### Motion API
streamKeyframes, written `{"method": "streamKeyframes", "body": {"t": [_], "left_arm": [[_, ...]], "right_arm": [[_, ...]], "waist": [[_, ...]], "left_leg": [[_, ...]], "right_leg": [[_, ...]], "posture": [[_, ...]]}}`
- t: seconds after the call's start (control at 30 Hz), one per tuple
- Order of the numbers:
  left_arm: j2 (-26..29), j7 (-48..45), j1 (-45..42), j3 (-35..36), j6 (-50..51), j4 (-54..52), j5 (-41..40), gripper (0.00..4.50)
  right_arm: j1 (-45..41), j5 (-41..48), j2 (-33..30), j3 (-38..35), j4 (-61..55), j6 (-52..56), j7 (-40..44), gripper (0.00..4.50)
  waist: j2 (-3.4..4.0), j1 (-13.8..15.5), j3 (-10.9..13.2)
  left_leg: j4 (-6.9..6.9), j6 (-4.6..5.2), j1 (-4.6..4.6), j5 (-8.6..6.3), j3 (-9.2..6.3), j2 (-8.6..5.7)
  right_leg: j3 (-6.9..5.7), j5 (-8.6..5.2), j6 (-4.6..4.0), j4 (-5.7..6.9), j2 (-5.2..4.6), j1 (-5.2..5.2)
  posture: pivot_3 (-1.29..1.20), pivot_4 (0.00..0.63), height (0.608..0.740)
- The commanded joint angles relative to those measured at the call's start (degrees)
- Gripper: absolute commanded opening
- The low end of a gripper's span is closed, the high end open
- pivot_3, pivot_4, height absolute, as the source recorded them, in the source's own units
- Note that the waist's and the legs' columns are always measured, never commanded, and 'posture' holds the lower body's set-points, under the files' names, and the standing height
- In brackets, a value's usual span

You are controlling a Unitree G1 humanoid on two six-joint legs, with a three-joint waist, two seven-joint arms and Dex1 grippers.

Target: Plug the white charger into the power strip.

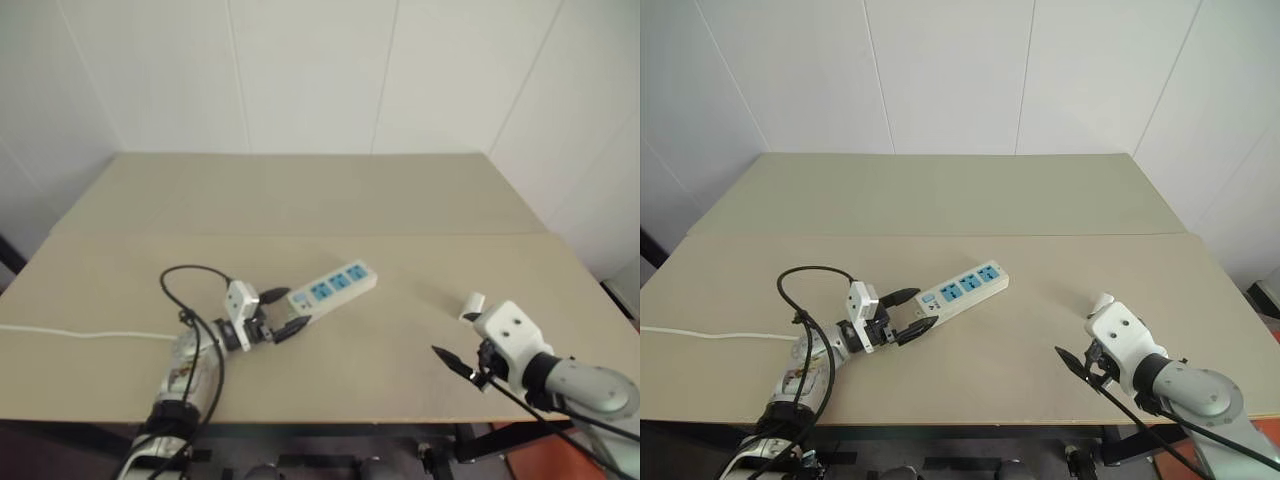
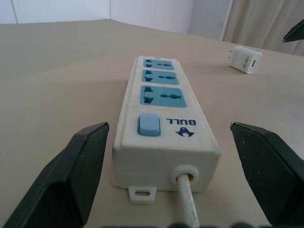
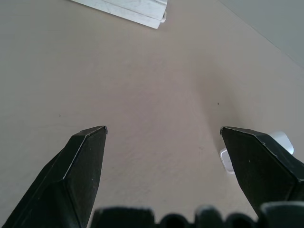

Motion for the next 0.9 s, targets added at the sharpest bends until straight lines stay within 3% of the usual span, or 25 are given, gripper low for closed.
{"method": "streamKeyframes", "body": {"t": [0.03, 0.5, 0.7, 0.9], "left_arm": [[0.1, 0.2, -1.1, -0.8, -1.2, 0.6, 1.0, 4.46], [-0.5, 2.0, -2.9, -2.7, -3.2, 3.7, 4.5, 4.46], [-1.2, 2.7, -3.3, -2.6, -2.1, 4.1, 4.1, 3.21], [-0.3, -0.5, -3.0, -3.3, -1.9, 2.5, 3.2, 3.21]], "right_arm": [[-0.6, -0.1, 0.3, -0.7, -2.1, 0.5, -0.7, 4.5], [-0.8, -0.8, 0.7, 0.2, -2.0, 0.6, -1.7, 4.5], [-1.3, -0.7, 0.7, 0.4, -1.7, 0.6, -1.7, 4.5], [-3.4, 1.8, 0.3, -1.3, -1.9, 4.3, -0.8, 4.5]], "waist": [[0.0, 0.0, 0.0], [0.01, 0.1, 0.0], [0.01, 0.2, 0.0], [0.01, 0.2, 0.0]], "left_leg": [[0.0, 0.0, 0.0, 0.0, 0.0, 0.0], [0.0, 0.0, 0.03, 0.0, 0.0, -0.01], [0.0, 0.0, 0.03, 0.0, 0.0, -0.01], [0.0, 0.0, 0.03, 0.0, -0.01, -0.02]], "right_leg": [[0.0, 0.0, 0.0, 0.0, 0.0, 0.0], [0.0, 0.0, 0.01, 0.0, -0.01, 0.04], [-0.01, -0.01, 0.03, 0.0, -0.02, 0.05], [-0.01, -0.01, 0.03, 0.0, -0.02, 0.05]], "posture": [[0.0, 0.15, 0.74], [0.0, 0.15, 0.74], [0.0, 0.15, 0.74], [0.0, 0.15, 0.74]]}}
